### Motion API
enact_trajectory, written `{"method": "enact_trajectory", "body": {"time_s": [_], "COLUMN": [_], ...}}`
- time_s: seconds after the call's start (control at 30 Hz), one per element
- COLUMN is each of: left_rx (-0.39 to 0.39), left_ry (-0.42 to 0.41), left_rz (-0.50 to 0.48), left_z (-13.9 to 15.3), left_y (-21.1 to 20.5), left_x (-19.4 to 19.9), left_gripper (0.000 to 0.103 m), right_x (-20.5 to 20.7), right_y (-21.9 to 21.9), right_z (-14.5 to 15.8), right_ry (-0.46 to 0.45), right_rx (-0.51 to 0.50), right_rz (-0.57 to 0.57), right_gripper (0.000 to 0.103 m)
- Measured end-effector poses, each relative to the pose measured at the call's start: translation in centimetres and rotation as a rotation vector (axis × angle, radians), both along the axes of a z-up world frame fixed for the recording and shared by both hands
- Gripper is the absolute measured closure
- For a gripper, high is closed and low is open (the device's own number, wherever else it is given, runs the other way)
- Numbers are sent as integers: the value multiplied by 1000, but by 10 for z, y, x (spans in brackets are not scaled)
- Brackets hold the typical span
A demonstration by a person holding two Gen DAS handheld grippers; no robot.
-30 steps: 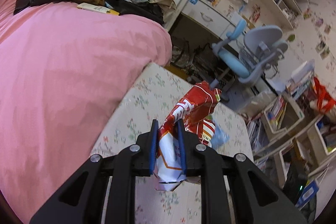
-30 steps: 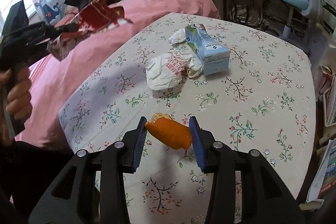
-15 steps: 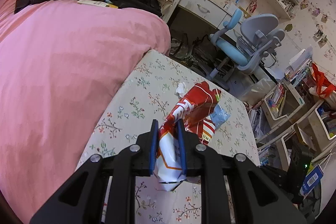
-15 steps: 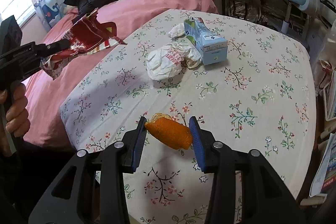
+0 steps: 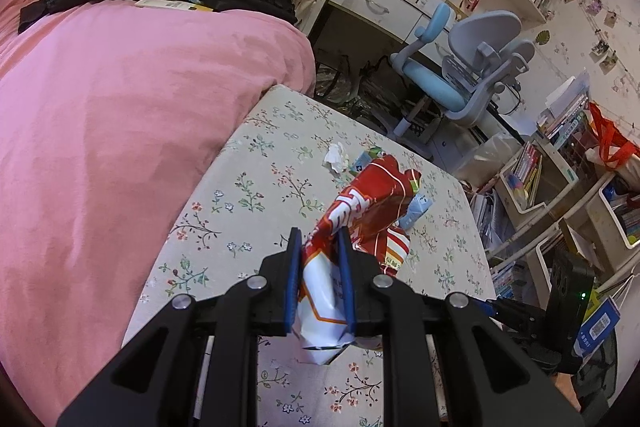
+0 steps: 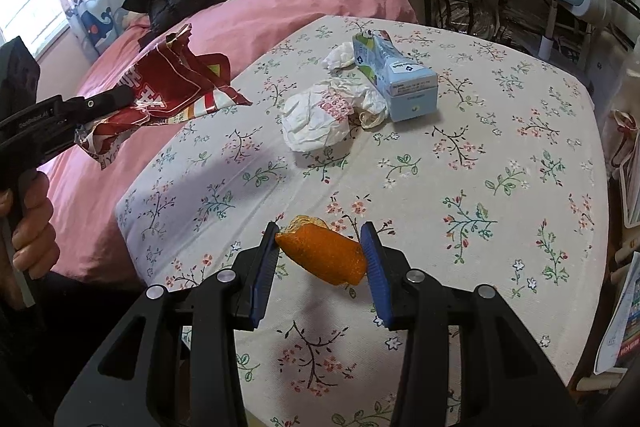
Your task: Collect trash
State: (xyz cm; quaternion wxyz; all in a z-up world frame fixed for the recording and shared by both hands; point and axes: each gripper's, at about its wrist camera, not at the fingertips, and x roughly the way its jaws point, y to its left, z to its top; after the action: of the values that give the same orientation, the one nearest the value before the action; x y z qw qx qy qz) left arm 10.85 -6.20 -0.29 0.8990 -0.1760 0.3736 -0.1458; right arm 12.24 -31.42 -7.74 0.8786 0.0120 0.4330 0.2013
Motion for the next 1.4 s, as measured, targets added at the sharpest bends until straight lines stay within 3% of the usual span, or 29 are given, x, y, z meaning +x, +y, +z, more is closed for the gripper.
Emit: {"method": "enact_trajectory", "body": {"time_s": [1.4], "left_rx": [123], "left_ry": [-50], "left_rz": [-47], "left_z": [6], "left_y": [-24], "left_x": [-8], "left_gripper": [84], "right_x": [0], "right_y": [7], "right_z": [-5], "right_ry": [8], "right_rx": [-10], "right_rz": [14], "right_gripper": [63]}}
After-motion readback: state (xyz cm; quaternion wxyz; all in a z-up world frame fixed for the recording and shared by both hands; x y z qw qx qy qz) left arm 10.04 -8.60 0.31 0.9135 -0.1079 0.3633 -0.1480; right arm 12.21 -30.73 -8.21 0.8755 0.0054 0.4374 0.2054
